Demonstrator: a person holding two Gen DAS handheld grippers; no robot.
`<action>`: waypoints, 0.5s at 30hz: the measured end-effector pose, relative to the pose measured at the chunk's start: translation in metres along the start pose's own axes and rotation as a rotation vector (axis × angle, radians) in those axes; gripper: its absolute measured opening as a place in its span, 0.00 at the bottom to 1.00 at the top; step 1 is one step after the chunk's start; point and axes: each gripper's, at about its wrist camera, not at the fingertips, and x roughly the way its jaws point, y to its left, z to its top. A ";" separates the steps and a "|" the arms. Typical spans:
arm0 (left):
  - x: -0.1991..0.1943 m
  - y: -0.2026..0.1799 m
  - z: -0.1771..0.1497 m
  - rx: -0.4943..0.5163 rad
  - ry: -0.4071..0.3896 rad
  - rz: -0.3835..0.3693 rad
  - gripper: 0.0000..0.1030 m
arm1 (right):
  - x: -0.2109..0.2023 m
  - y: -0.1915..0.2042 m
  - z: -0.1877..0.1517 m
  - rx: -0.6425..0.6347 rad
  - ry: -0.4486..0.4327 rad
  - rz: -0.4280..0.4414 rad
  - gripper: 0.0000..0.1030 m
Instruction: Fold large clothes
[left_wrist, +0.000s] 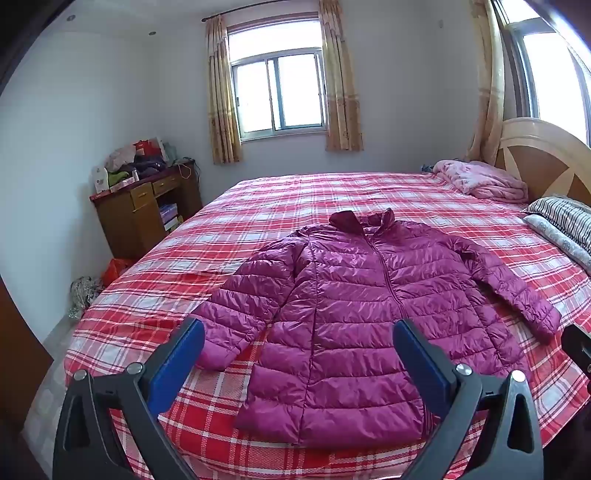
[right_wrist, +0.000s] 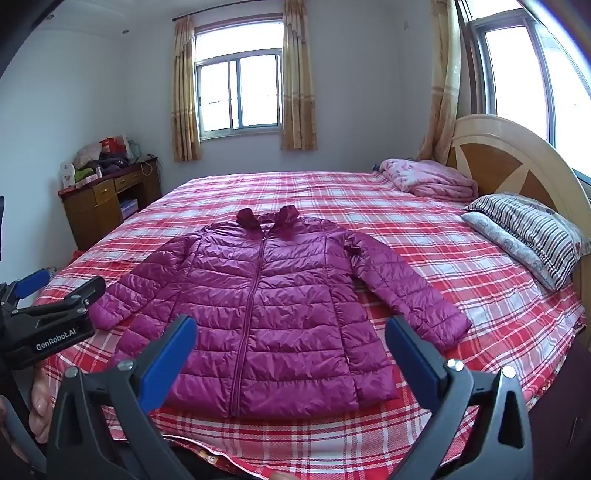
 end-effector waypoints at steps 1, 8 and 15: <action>-0.001 -0.001 0.000 0.002 -0.003 0.002 0.99 | 0.000 0.000 0.000 0.000 -0.001 0.000 1.00; 0.000 0.006 0.004 -0.013 -0.005 0.000 0.99 | 0.002 -0.001 0.000 -0.001 -0.002 -0.001 1.00; 0.000 0.006 0.002 -0.016 -0.015 0.005 0.99 | 0.003 -0.001 -0.001 -0.002 -0.005 -0.001 1.00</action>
